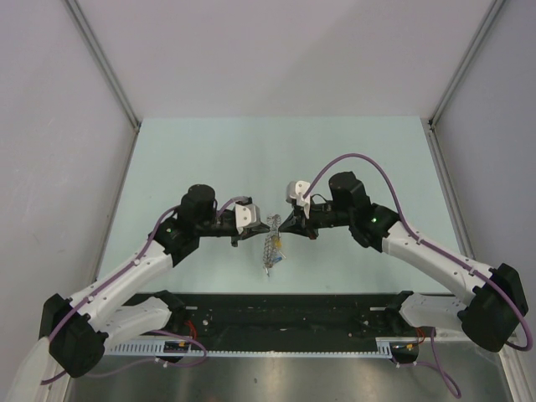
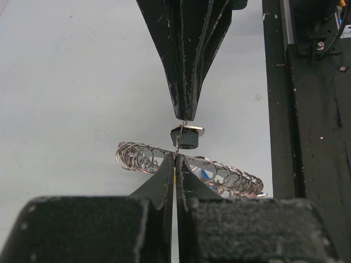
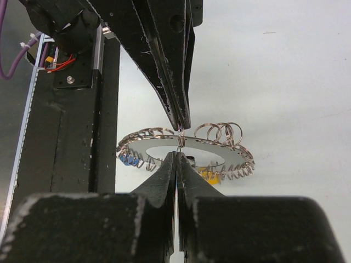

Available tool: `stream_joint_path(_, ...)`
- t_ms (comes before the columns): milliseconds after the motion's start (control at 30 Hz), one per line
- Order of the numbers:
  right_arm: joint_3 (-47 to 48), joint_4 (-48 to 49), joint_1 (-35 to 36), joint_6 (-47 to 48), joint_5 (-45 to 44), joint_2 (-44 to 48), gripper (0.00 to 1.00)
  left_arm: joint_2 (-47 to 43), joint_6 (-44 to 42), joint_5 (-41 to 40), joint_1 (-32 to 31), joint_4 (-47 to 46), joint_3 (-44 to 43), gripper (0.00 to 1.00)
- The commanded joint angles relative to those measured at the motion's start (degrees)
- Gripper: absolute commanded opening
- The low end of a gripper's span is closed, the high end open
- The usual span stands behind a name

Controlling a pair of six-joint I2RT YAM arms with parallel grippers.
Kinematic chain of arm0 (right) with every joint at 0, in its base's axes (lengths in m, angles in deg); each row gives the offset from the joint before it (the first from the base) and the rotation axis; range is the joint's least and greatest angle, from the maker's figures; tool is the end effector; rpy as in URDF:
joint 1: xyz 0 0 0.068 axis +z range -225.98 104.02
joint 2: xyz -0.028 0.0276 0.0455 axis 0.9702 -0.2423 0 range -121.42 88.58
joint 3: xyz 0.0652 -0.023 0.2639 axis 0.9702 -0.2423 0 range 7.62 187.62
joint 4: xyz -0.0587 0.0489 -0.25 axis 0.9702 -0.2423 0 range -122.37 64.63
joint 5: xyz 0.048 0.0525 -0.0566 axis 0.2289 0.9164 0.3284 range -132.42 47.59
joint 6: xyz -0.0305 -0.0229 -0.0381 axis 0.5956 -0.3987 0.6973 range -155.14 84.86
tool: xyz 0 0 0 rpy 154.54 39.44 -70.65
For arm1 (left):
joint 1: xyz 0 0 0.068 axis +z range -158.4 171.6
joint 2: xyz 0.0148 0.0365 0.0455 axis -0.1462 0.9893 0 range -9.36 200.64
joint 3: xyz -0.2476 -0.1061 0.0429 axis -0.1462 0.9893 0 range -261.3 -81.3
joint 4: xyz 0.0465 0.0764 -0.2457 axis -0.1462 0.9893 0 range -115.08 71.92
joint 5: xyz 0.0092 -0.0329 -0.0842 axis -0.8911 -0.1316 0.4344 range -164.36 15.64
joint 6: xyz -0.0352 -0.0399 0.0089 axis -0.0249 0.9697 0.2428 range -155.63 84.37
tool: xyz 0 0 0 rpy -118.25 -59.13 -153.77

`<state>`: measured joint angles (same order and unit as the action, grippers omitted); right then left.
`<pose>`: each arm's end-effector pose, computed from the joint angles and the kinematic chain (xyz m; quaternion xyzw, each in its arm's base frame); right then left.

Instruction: Put the keys on the keyring

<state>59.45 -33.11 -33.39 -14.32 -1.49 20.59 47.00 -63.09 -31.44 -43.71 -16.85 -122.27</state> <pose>0.1796 0.1967 0.3069 -0.5749 0.5679 0.3843 0.4465 0.1636 -0.1455 0.2859 0.5766 0.5606 -0.3403 0.4873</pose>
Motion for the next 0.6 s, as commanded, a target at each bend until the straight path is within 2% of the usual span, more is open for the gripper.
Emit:
stream_joint_path(0,0.11,3.0,0.48,-0.08,-0.32,-0.57,0.0,-0.72,-1.28,2.96,-0.29,-2.17,-0.16,0.0)
stream_joint_path(567,0.2,1.6,0.57,-0.08,-1.99,1.72,0.0,-0.9,-2.16,1.64,-0.29,-1.55,-0.07,0.0)
